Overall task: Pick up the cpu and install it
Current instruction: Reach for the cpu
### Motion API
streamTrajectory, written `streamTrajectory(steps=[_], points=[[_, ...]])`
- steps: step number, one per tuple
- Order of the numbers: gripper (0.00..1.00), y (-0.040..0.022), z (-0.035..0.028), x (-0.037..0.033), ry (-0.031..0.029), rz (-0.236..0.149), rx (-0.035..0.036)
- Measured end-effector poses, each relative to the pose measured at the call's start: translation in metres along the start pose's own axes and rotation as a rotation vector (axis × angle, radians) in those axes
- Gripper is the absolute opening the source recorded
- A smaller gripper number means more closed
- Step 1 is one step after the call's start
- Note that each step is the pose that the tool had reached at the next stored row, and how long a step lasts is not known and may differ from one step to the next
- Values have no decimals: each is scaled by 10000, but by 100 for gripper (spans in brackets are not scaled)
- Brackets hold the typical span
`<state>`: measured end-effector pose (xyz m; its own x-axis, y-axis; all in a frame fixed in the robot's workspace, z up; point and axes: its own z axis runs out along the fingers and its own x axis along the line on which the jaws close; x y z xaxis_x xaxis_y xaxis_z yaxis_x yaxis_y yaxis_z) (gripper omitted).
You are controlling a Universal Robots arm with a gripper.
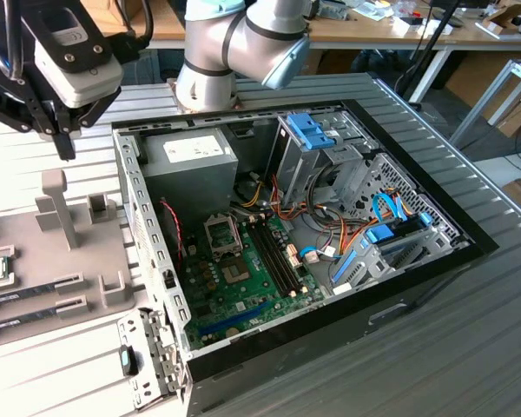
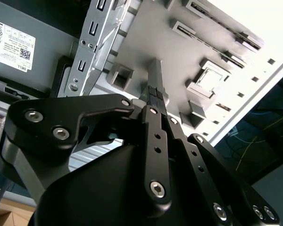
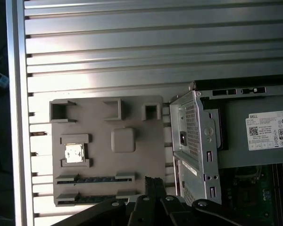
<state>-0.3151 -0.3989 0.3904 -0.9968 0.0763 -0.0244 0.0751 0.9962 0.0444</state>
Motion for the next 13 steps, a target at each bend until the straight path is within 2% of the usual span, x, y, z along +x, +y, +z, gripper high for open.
streamTrajectory(steps=[13], points=[[11, -8, 3, 97, 0, 0, 0]])
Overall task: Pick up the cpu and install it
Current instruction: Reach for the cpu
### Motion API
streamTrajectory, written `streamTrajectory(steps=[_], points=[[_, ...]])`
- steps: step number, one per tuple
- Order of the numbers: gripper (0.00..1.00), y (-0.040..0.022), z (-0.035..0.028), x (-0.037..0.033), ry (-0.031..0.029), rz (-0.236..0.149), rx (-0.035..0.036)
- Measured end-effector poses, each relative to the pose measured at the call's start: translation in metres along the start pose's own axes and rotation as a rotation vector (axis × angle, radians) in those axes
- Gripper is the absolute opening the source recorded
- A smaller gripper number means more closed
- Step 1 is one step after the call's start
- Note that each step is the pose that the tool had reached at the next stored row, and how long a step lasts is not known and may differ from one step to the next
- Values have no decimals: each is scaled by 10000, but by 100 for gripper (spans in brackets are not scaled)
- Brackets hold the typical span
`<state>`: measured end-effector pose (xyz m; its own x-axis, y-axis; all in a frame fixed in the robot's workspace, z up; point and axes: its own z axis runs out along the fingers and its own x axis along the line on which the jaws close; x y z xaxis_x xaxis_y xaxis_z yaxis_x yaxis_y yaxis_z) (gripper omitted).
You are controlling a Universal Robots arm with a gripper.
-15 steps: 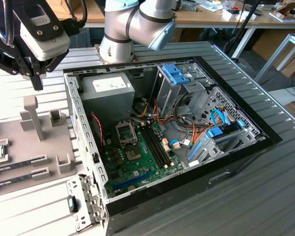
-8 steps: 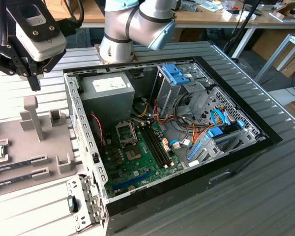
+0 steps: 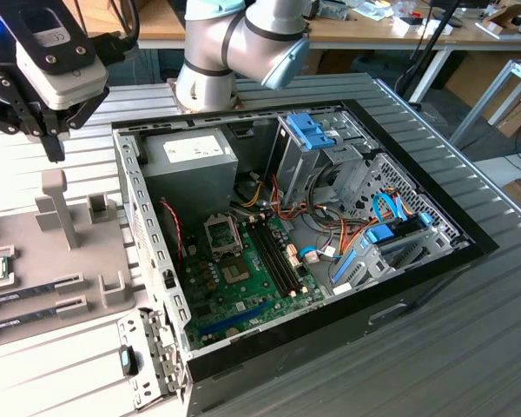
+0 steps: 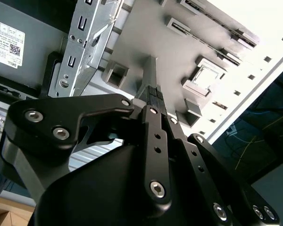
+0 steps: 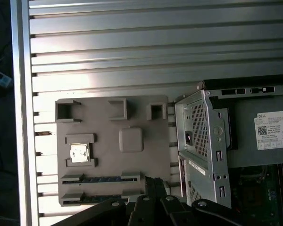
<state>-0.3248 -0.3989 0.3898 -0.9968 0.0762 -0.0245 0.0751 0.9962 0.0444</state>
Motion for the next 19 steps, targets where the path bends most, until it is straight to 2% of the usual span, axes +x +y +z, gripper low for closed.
streamTrajectory(steps=[13, 16, 19], points=[[11, -6, 4, 69, 0, 0, 0], [11, -12, 9, 157, 0, 0, 0], [11, -14, 9, 174, 0, 0, 0]])
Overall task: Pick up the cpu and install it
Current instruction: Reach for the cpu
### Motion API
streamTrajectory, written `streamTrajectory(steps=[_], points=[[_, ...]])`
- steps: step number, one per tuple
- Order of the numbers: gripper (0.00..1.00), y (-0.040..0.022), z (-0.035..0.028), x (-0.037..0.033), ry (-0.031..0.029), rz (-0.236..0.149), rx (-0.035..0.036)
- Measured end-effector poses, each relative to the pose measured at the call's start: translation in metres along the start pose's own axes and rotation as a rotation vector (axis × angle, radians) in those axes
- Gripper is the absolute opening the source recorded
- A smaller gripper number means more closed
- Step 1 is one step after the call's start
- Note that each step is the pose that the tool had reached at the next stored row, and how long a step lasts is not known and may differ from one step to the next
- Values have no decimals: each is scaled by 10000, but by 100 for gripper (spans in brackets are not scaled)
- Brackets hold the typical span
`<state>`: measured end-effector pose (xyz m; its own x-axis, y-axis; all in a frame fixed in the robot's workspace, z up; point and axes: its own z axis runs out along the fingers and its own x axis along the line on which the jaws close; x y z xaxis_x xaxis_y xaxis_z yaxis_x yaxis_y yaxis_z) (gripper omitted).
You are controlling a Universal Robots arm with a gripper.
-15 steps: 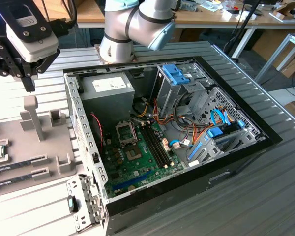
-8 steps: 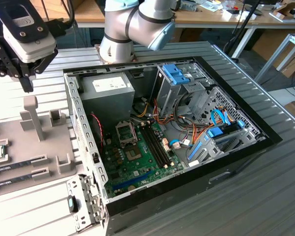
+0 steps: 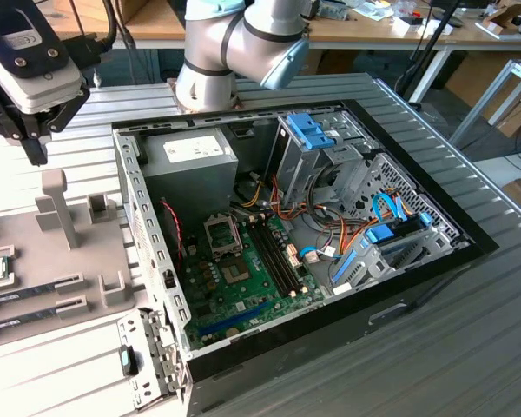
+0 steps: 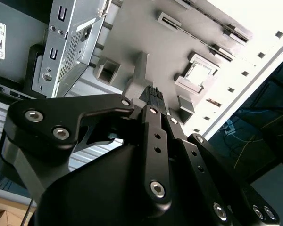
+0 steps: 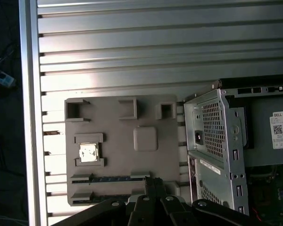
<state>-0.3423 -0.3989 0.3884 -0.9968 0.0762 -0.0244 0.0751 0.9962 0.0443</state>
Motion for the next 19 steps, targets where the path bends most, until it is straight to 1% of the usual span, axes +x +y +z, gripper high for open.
streamTrajectory(steps=[3, 9, 12, 19], points=[[11, -3, 1, 33, 0, 0, 0], [11, -5, 2, 66, 0, 0, 0], [11, -8, 2, 104, 0, 0, -1], [11, -13, 3, 167, 0, 0, 0]])
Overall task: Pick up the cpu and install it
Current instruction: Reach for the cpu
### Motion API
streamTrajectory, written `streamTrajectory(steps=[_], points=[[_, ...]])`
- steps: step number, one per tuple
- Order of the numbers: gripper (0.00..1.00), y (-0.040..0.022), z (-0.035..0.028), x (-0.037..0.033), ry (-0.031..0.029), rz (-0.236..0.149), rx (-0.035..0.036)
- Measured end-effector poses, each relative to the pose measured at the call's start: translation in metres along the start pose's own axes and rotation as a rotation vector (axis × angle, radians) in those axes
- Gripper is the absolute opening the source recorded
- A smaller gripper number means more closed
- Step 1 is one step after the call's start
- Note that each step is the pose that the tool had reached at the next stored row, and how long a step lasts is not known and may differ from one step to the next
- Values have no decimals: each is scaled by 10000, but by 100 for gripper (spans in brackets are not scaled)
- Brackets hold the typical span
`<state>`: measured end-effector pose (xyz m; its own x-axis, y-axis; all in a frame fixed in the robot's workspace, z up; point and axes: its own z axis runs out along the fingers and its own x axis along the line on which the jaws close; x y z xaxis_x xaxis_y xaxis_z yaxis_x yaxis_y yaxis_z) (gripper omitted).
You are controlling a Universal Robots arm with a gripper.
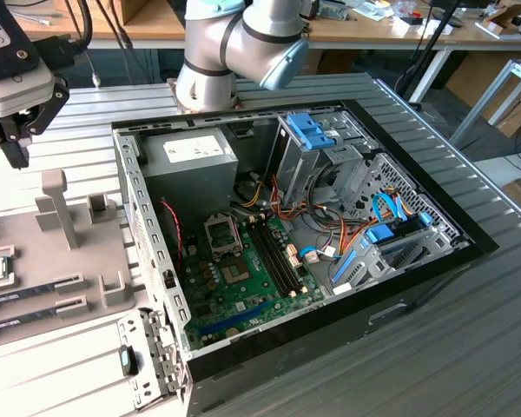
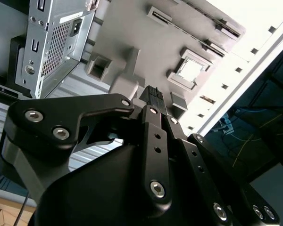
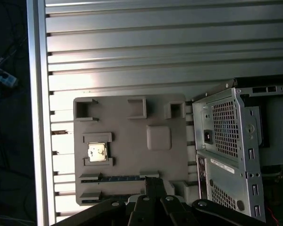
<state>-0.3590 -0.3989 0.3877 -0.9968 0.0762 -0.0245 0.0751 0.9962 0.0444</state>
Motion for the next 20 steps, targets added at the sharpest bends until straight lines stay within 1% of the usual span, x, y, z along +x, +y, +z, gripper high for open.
streamTrajectory(steps=[8, 20], points=[[11, -5, 1, 68, 0, 0, 0], [11, -11, 1, 147, 0, 0, 0]])
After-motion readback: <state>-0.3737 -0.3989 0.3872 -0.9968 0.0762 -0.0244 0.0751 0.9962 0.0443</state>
